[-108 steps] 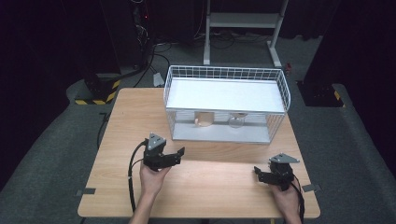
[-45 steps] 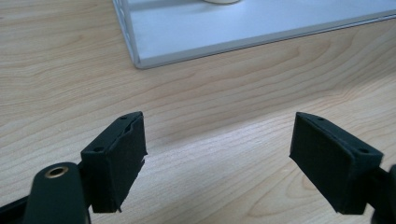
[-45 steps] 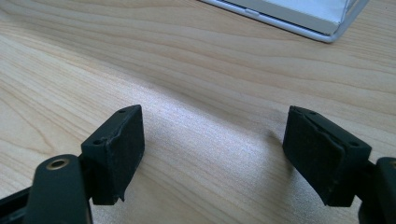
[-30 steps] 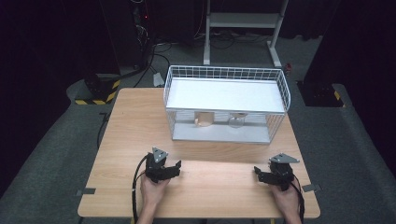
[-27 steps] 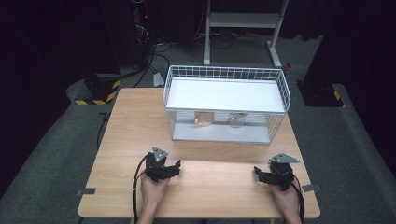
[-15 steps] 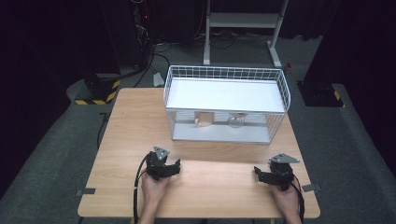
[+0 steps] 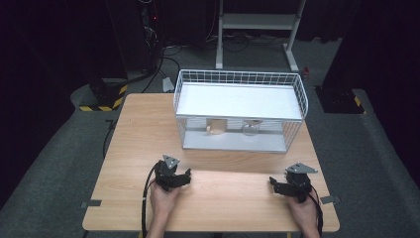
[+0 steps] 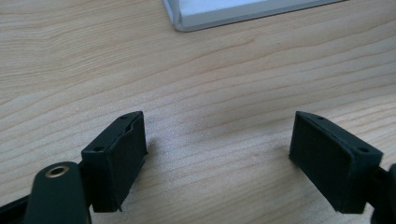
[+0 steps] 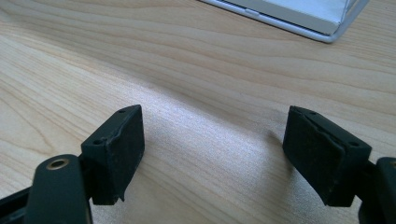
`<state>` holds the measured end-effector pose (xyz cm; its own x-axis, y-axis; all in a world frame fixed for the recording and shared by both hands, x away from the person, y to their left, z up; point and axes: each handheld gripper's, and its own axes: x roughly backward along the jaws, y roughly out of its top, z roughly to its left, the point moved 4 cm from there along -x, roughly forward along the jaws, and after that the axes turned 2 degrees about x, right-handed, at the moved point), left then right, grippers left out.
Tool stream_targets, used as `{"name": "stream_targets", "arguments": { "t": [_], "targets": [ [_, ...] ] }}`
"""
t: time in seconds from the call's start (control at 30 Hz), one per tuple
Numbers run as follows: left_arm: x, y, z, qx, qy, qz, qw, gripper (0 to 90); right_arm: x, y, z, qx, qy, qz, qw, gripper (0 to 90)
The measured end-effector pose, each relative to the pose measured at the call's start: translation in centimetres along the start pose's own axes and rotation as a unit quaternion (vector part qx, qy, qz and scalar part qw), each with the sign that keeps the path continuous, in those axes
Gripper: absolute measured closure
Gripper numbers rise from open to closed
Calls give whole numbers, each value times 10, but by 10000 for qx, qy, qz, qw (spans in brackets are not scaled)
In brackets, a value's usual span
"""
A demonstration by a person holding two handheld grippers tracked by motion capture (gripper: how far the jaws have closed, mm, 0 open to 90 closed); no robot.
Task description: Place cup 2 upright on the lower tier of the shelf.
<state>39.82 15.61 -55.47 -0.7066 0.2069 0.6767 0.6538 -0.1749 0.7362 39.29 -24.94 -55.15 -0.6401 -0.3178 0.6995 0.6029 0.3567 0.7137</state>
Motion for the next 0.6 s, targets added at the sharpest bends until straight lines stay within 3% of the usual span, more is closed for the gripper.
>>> {"name": "stream_targets", "arguments": {
  "t": [0.6],
  "targets": [
    [0, 0, -1, 9, -46, -29, 10000, 211, 0, 0, 0, -2, 0, 1, 10000, 210]
  ]
}}
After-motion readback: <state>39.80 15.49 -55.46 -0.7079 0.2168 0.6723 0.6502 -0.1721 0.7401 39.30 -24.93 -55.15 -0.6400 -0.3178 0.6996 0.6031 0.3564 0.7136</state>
